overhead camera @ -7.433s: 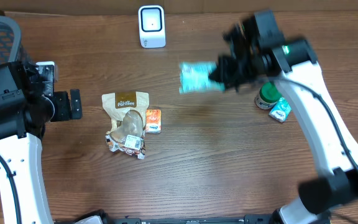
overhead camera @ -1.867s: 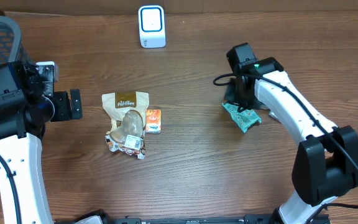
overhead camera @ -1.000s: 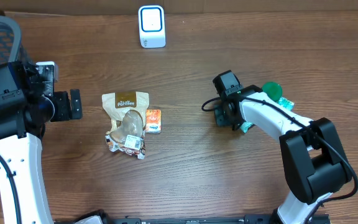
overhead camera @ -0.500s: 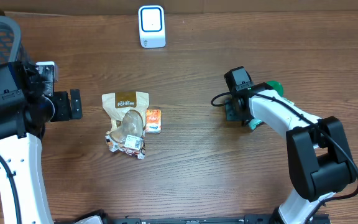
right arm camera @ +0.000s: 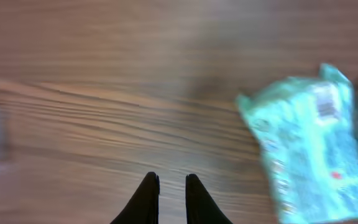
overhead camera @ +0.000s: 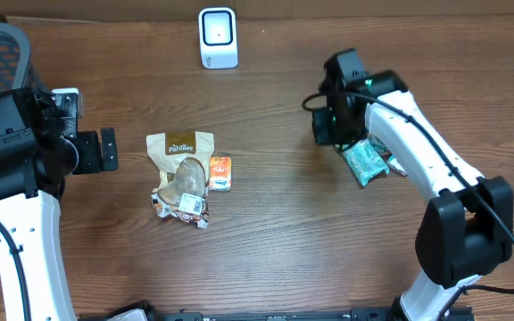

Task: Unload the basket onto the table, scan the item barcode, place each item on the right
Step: 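Release the pack and reach the right gripper toward the orange Kleenex box, then lower the right gripper over the orange Kleenex box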

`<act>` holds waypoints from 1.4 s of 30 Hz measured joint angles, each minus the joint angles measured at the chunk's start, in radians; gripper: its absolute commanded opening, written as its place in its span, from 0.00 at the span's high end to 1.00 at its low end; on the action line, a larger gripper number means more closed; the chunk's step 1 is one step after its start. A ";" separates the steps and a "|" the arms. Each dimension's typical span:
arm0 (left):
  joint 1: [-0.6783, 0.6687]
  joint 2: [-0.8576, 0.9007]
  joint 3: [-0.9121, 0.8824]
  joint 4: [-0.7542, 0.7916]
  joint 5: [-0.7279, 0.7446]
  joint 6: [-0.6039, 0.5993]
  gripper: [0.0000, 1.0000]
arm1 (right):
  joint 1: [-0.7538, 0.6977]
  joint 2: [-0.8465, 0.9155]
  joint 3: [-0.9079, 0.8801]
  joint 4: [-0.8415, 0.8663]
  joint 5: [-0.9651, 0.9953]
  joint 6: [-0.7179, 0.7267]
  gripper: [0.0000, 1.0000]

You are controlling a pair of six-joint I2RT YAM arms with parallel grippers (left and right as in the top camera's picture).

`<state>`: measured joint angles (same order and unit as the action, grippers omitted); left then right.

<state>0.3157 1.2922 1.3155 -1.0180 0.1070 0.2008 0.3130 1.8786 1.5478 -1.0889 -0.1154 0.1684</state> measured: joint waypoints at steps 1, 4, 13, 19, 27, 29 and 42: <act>0.000 0.000 0.000 0.000 0.000 0.000 0.01 | 0.002 0.000 0.014 0.002 -0.058 -0.001 0.78; 0.000 0.000 0.000 0.000 0.000 0.000 0.00 | 0.009 0.000 0.021 0.022 -0.177 0.015 0.71; 0.000 0.000 0.000 0.000 0.000 0.000 0.00 | 0.133 0.000 -0.036 0.194 -0.301 0.133 0.65; 0.000 0.000 0.000 0.000 0.000 0.000 0.00 | 0.221 0.000 -0.099 0.293 -0.305 0.212 0.65; 0.000 0.000 0.000 0.000 0.000 0.000 0.00 | 0.300 0.000 -0.154 0.377 -0.231 0.304 0.53; 0.000 0.000 0.000 0.000 0.000 0.000 0.01 | 0.291 0.000 -0.154 0.374 -0.224 0.303 0.53; 0.000 0.000 0.000 0.000 0.000 0.000 0.00 | 0.141 0.000 -0.154 0.333 -0.293 0.303 0.52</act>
<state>0.3157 1.2922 1.3155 -1.0180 0.1070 0.2008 0.4541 1.8786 1.3933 -0.7555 -0.4080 0.4709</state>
